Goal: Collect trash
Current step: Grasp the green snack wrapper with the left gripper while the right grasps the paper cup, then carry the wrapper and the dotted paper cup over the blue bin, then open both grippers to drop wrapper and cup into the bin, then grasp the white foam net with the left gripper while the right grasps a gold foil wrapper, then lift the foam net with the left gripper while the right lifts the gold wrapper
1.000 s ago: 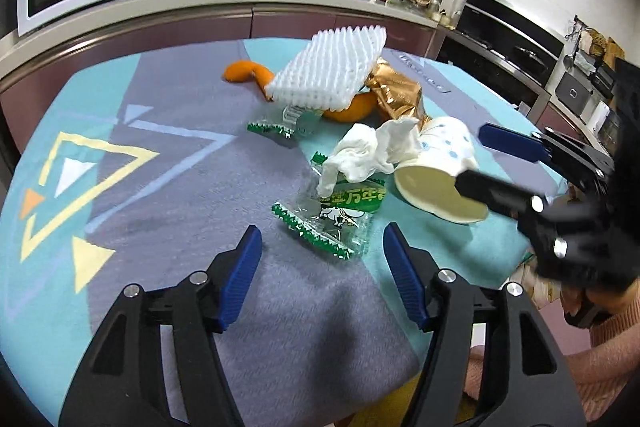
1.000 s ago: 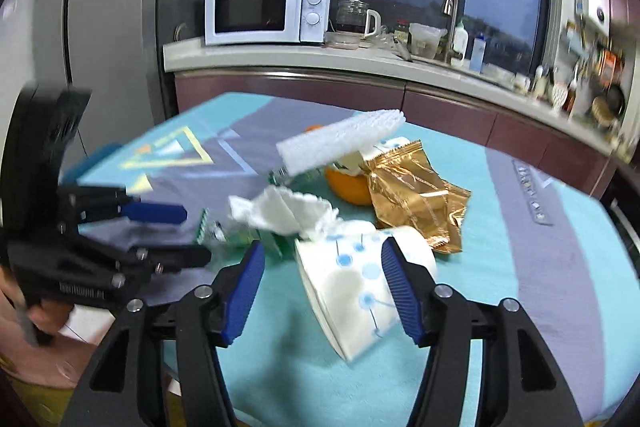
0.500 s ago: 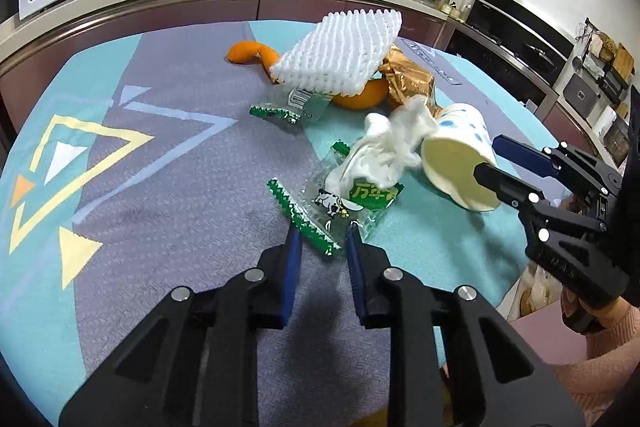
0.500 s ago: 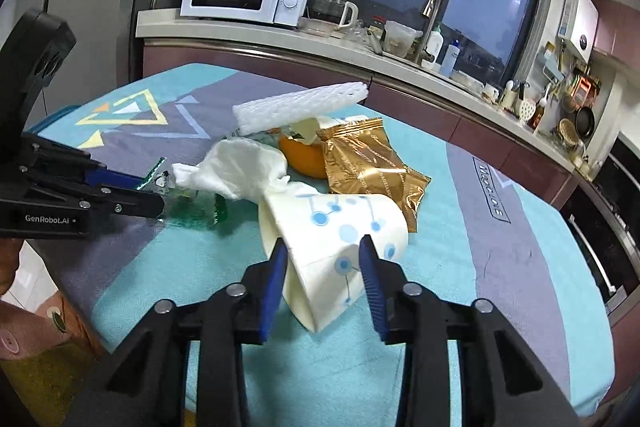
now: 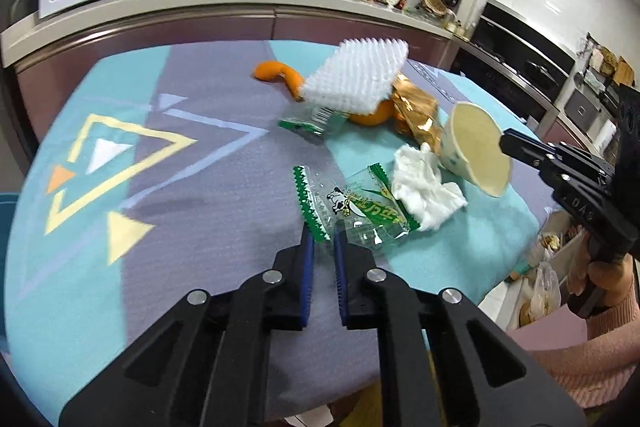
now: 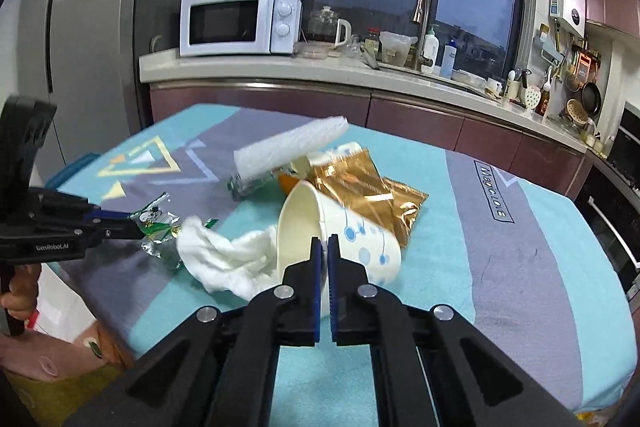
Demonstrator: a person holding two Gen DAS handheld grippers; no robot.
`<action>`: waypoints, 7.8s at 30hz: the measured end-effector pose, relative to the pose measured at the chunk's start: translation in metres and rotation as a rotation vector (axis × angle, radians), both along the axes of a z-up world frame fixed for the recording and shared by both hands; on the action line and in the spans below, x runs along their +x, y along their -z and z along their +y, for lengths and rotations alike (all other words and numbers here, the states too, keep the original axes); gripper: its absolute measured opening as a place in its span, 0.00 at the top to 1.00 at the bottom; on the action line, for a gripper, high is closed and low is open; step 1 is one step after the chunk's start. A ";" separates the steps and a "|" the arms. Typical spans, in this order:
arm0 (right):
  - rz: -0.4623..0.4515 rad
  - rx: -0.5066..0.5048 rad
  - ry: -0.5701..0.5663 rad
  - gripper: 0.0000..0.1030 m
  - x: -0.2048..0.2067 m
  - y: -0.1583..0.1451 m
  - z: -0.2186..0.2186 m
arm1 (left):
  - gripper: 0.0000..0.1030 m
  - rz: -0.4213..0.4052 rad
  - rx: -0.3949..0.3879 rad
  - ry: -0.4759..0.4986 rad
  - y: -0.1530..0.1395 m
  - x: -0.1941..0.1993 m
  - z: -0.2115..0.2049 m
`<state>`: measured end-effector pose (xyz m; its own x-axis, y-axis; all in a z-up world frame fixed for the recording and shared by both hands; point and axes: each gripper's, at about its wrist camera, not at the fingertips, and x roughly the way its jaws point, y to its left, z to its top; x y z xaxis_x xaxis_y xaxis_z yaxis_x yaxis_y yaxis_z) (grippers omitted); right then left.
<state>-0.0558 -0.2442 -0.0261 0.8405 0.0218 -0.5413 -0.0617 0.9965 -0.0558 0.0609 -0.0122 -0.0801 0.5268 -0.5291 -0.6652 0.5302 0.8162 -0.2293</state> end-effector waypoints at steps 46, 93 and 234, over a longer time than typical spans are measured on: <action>0.054 0.387 -0.829 0.98 0.133 -0.056 0.262 | 0.90 -0.087 -0.045 -0.735 -0.034 -0.036 0.318; 0.347 0.289 -0.791 0.85 0.206 0.012 0.354 | 0.65 0.018 0.045 -0.839 0.027 0.047 0.347; 0.216 0.521 0.061 0.99 0.077 0.063 -0.101 | 0.92 -0.258 0.084 -0.176 -0.052 0.017 0.041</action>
<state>0.0215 -0.3450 -0.0891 0.7200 0.2865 -0.6320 0.0417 0.8913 0.4516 0.0779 0.0292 -0.0283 0.7622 -0.3640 -0.5353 0.4112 0.9109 -0.0340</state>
